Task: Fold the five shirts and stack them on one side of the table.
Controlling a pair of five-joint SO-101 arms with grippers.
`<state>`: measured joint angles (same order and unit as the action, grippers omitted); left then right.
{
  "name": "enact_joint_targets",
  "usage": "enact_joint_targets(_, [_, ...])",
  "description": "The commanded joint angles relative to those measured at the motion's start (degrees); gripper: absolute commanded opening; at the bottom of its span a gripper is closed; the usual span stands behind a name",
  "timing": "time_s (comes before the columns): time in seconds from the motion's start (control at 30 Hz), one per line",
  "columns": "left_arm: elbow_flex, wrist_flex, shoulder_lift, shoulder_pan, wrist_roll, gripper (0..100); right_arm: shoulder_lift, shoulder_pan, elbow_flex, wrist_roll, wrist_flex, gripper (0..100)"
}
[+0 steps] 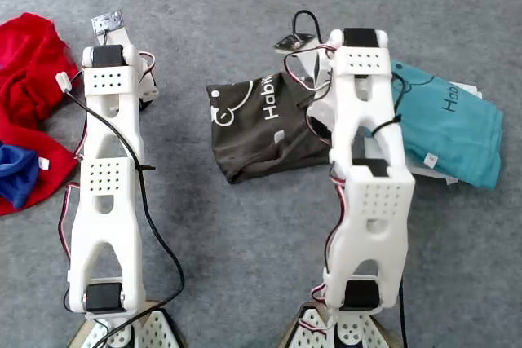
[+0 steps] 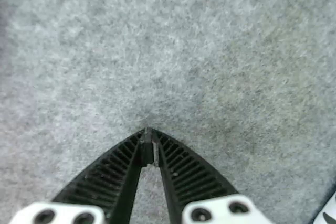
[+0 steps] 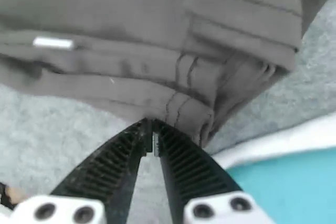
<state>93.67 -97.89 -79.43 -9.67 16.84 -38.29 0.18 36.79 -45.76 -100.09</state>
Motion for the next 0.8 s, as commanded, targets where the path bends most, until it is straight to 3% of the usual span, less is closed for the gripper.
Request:
enact_joint_targets(0.0, [1.9, 1.3, 1.8, -1.9, -0.4, 3, 7.1, -4.2, 0.0, -1.0, 2.7, 1.8])
enact_joint_targets(0.17, [1.9, 1.3, 1.8, -1.9, -0.4, 3, 4.5, -9.9, 0.2, -0.7, 11.9, 1.8])
enact_joint_targets(0.3, [1.9, 1.3, 1.8, -2.0, -0.4, 3, -1.9, -10.5, 0.8, -0.7, 14.8, 1.8])
enact_joint_targets(0.77, [1.9, 1.5, 1.8, -1.9, -0.4, 3, -0.7, -0.9, 0.0, -0.9, -1.0, 1.8])
